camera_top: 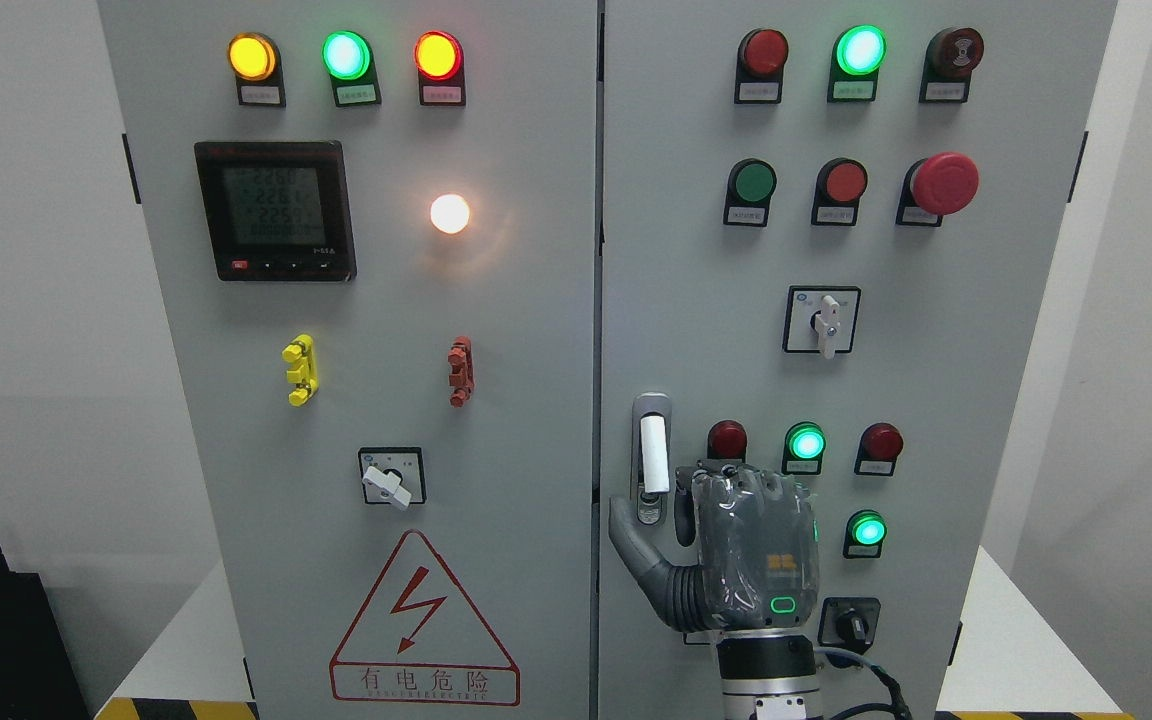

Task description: Release door handle

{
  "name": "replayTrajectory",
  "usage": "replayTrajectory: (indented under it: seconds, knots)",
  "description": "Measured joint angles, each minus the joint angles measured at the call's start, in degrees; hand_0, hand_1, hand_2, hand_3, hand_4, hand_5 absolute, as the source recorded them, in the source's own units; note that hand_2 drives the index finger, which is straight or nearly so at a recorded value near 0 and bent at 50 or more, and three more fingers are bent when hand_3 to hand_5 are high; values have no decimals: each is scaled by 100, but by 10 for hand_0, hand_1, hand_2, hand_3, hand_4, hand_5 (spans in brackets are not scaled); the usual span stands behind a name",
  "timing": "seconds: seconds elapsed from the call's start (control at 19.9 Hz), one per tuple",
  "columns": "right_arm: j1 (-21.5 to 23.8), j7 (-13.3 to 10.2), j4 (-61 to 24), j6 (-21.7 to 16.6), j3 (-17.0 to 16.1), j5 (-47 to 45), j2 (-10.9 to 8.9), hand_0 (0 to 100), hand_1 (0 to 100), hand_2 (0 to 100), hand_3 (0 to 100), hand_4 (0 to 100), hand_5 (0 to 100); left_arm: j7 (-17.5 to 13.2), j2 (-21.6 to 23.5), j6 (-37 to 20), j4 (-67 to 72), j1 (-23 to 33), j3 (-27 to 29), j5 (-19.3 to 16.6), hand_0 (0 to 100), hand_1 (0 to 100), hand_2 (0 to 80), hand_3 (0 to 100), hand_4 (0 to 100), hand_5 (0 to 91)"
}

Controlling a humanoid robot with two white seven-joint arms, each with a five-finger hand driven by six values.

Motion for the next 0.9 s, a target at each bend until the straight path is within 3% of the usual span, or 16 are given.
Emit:
replayTrajectory:
  seconds: [0.45,0.9]
  knots:
    - [-53,1,90,31,-20,2,-1,426,435,1000,1000,1000,980,-5,0,0,0,0,0,0,120,389,0,0,0,0]
    - [-53,2,125,43,-41,3,-4,464,422,1000,1000,1000,980,-18,0,0,0,0,0,0,120,389,0,0,0,0]
